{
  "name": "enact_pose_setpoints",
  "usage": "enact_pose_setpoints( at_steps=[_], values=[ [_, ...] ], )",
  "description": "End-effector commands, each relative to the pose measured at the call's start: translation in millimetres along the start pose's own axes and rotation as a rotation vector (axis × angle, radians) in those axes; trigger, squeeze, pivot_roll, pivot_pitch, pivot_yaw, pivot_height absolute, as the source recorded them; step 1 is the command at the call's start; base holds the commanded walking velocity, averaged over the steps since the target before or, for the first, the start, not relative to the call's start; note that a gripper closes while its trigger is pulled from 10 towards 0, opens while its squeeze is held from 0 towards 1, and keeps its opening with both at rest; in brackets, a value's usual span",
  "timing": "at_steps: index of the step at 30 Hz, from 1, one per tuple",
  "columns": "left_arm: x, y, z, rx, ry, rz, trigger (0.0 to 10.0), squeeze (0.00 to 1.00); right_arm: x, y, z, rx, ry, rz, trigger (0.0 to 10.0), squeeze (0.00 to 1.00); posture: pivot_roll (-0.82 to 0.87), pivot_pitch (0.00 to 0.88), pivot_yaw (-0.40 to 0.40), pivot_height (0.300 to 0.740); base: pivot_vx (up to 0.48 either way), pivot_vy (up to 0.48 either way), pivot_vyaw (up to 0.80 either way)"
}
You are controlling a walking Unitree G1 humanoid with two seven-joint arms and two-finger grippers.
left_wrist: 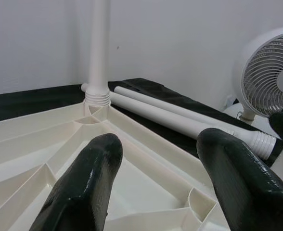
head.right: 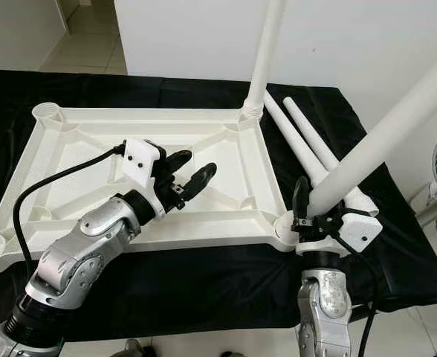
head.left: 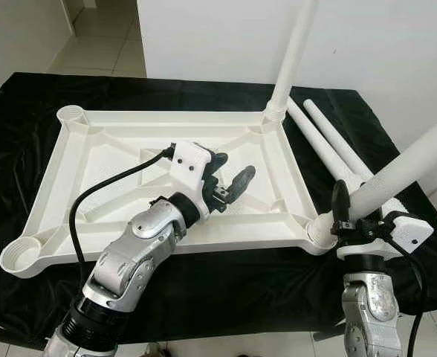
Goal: Building children table
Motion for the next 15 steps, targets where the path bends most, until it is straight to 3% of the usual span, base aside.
enact_pose_setpoints(
  at_steps=[1, 6, 15],
  values=[
    [1.7, -12.2, 0.5, -0.108, -0.003, 0.004, 10.0, 0.00, -56.0, -20.9, 19.5, -0.089, 0.295, 0.044, 10.0, 0.00, 0.01, 0.151, 0.023, 0.740, 0.000, 0.000, 0.00],
    [2.2, -12.4, 1.9, -0.105, -0.004, 0.004, 10.0, 0.00, -57.4, -16.5, 13.6, -0.058, 0.313, 0.047, 10.0, 0.00, 0.01, 0.152, 0.021, 0.740, 0.000, 0.000, 0.00],
    [2.5, -12.9, 2.6, -0.102, -0.004, 0.005, 10.0, 0.00, -60.0, -18.1, 18.5, -0.075, 0.323, 0.056, 10.0, 0.00, 0.02, 0.156, 0.013, 0.740, 0.000, 0.000, 0.00]
  ],
)
Point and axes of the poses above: a point about 5 cm out from each wrist's last joint towards the gripper, its own z axis pointing back from the gripper into the wrist, its own x axis along the axis of the wrist's last joint, y = z × x, the point moved 4 cm from there along -z, pointing out of the wrist towards the gripper, and after that the axes turned 3 degrees about -z, right-handed, at the moved point
